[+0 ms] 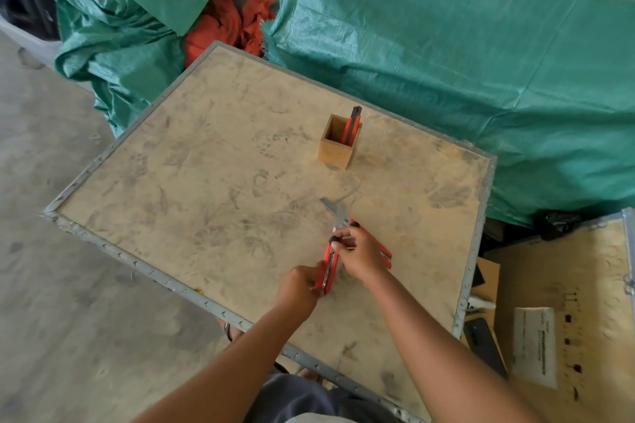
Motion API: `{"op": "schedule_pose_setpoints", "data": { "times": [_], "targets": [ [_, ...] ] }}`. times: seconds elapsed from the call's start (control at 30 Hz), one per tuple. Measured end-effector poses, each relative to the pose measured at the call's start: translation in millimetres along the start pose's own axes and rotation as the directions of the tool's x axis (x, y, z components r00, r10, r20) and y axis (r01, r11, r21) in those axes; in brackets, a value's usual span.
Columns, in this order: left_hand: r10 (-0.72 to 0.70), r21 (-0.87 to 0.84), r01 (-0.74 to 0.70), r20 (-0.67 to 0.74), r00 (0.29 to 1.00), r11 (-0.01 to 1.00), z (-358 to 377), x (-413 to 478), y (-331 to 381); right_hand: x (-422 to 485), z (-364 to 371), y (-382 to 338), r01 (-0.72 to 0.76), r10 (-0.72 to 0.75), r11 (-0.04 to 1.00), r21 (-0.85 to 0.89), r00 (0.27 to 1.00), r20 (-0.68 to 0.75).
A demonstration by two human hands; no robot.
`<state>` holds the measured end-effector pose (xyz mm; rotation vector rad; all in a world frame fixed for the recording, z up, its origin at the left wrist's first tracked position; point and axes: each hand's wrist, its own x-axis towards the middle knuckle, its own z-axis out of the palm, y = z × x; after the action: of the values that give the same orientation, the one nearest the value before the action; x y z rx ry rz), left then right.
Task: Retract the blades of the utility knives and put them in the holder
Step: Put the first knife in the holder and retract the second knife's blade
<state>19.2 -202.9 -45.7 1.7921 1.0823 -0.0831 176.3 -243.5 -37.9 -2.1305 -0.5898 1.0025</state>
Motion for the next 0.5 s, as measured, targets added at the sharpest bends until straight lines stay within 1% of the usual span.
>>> {"op": "schedule_pose_setpoints", "data": {
  "times": [0.07, 0.13, 0.23, 0.3, 0.37, 0.5],
  "targets": [
    [-0.021, -0.159, 0.029, 0.052, 0.998, 0.987, -12.0, -3.4, -0.6, -2.3, -7.9, -5.6, 0.024, -0.023, 0.998, 0.066, 1.0, -0.008],
    [0.043, -0.251, -0.022, 0.081, 0.996, 0.968, -26.6, -7.5, 4.1, -6.8, -18.9, -15.9, 0.047, -0.049, 0.99, 0.132, 0.999, 0.008],
    [0.154, -0.364, -0.125, 0.052, 0.987, 0.923, -49.4, -18.2, 18.1, -16.0, -37.6, -34.3, 0.1, -0.111, 0.97, 0.223, 0.993, 0.037],
    [0.184, -0.438, -0.154, 0.027, 0.983, 0.886, -62.3, -25.6, 29.0, -24.2, -48.0, -46.0, 0.147, -0.17, 0.949, 0.278, 0.984, 0.059],
    [0.187, -0.52, -0.157, 0.005, 0.982, 0.84, -71.9, -31.3, 39.0, -32.7, -53.6, -55.1, 0.187, -0.217, 0.949, 0.255, 0.972, 0.095],
    [0.181, -0.655, -0.136, 0.001, 0.983, 0.743, -83.2, -37.6, 56.0, -48.4, -56.1, -64.3, 0.281, -0.296, 0.953, 0.109, 0.941, 0.164]
  ]
}}
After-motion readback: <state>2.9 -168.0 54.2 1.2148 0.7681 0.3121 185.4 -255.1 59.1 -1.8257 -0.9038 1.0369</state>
